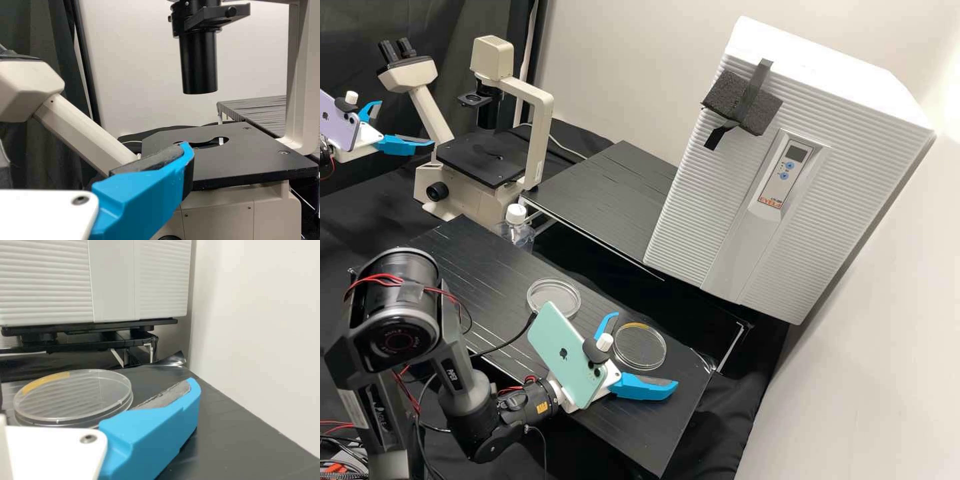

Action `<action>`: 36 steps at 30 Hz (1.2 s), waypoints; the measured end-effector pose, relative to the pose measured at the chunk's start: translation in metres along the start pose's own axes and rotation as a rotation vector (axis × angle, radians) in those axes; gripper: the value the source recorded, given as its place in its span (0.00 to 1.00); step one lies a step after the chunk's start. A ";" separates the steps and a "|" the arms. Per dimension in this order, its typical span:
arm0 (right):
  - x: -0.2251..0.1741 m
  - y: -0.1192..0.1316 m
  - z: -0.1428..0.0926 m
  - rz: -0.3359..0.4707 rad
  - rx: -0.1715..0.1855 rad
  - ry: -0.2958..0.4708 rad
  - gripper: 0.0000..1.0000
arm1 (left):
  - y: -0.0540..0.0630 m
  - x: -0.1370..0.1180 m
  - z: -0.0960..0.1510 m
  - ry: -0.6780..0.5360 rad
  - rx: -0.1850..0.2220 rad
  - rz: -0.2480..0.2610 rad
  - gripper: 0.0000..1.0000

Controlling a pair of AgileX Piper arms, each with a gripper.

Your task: Close the petri dish lid.

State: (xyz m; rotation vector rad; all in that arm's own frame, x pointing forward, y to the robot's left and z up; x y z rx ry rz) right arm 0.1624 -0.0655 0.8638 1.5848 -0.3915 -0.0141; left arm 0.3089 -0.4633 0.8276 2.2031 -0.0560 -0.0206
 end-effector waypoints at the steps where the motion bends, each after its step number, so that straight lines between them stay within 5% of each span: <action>1: 0.000 0.000 0.000 0.002 0.000 -0.001 1.00 | 0.000 0.000 0.000 0.000 0.000 0.000 1.00; 22: 0.007 0.000 -0.004 -0.001 -0.059 0.036 1.00 | 0.000 0.000 0.000 0.000 0.000 0.000 1.00; 23: 0.007 0.000 -0.004 -0.001 -0.061 0.037 0.00 | 0.000 0.000 0.000 0.000 0.000 0.000 1.00; 36: 0.011 0.000 -0.004 -0.007 -0.061 0.046 0.00 | 0.000 0.000 0.000 0.000 0.000 0.000 1.00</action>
